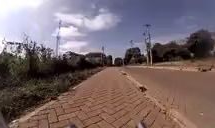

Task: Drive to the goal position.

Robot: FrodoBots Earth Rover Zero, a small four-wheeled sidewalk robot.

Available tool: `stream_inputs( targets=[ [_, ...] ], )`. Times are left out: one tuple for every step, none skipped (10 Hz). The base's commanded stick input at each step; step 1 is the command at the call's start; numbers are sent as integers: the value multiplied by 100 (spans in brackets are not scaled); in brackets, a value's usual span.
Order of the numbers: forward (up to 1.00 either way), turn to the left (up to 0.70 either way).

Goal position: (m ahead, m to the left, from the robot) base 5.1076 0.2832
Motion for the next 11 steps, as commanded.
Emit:
stream_inputs(
  targets=[
    [70,0],
    [70,0],
    [70,0],
    [70,0],
    [70,0],
    [70,0],
    [70,0],
    [70,0],
    [70,0],
    [70,-27],
    [70,-26]
  ],
)
